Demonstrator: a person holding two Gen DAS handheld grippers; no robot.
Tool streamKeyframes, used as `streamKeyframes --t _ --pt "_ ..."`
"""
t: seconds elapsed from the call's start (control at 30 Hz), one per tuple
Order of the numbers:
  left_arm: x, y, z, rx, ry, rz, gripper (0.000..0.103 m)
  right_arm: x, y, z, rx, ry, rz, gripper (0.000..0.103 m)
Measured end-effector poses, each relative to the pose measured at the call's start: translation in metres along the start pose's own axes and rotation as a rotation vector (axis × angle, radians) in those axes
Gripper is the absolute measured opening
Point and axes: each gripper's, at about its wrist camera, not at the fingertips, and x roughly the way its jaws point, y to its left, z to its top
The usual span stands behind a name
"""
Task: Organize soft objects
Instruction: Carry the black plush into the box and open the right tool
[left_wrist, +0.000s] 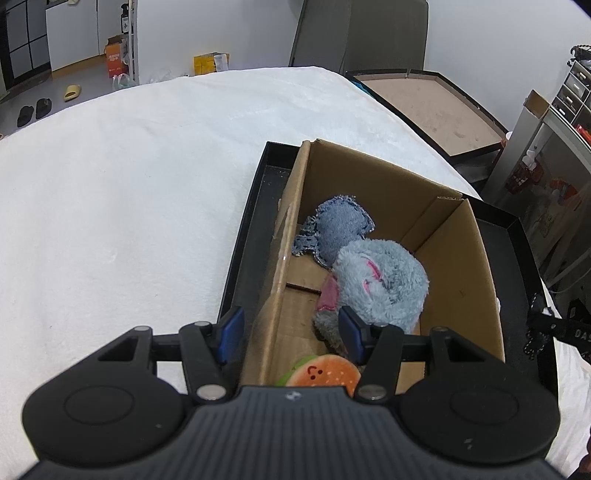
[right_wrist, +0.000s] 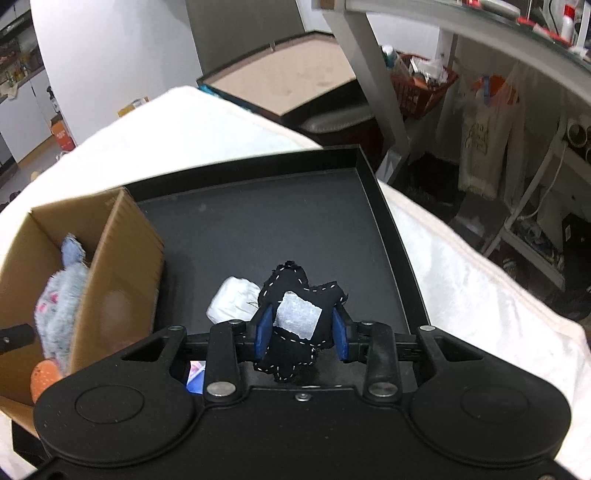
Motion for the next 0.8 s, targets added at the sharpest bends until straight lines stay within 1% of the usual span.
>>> streamKeyframes --t 0.3,0.43,0.63,0.73,0.8 --pt "-0.006 0.010 0.002 -0.033 -0.009 -0.020 0.055 -0.026 0.025 0.011 -0.057 -0.056 0.013 0.034" --pt "-0.005 0.016 0.002 -0.047 -0.007 -0.015 0.055 -0.034 0.036 0.015 -0.080 -0.073 0.022 0.034" --pt "-0.006 0.023 0.002 -0.067 -0.010 -0.029 0.055 -0.046 0.058 0.019 -0.118 -0.095 0.039 0.034" --pt "-0.005 0.026 0.001 -0.081 -0.006 -0.042 0.054 -0.050 0.070 0.022 -0.137 -0.107 0.050 0.034" --pt "-0.003 0.028 0.000 -0.087 0.003 -0.049 0.051 -0.053 0.077 0.024 -0.150 -0.115 0.062 0.034"
